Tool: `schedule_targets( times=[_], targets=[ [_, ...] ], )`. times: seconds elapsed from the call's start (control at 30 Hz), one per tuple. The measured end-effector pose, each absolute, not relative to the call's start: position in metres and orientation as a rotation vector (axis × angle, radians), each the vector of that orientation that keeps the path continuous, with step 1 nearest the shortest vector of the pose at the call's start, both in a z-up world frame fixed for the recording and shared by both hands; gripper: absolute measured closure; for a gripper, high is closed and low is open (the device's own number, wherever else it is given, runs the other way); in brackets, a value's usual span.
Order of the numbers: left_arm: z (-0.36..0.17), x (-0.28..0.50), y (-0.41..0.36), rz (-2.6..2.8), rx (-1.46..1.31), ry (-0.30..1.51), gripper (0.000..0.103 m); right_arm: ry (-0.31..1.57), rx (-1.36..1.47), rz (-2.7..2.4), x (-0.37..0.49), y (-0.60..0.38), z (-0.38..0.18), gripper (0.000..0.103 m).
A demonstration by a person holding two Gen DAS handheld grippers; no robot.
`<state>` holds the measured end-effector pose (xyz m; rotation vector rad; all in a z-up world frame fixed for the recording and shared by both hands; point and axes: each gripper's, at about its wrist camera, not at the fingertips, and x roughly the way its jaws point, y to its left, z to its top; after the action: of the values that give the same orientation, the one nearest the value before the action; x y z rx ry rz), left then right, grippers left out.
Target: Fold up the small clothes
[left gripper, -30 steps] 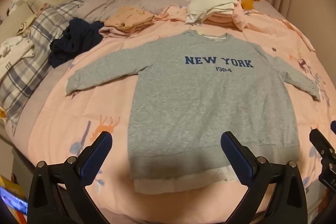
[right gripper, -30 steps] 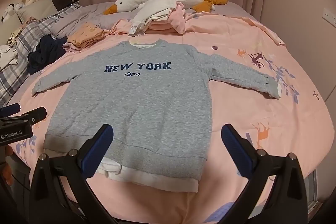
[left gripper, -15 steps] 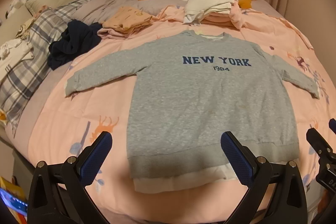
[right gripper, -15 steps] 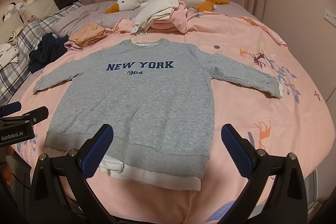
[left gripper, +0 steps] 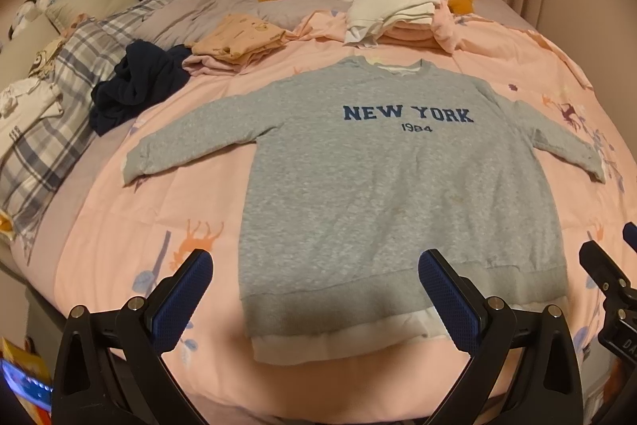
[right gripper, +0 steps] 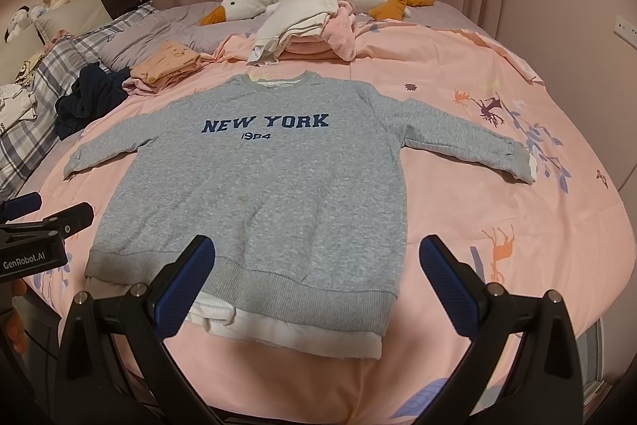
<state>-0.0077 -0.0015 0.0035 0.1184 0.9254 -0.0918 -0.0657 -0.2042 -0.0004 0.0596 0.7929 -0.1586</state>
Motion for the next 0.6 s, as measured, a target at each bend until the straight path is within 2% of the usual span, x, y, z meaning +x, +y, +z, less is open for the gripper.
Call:
schedule_targets(
  times=[0.6],
  targets=[
    [0.0002,-0.0088,-0.0027,-0.095,0.122,0.928,0.001,0.794,0.061,-0.157,-0.0659,-0.2045,-0.0005,0.000]
  ],
)
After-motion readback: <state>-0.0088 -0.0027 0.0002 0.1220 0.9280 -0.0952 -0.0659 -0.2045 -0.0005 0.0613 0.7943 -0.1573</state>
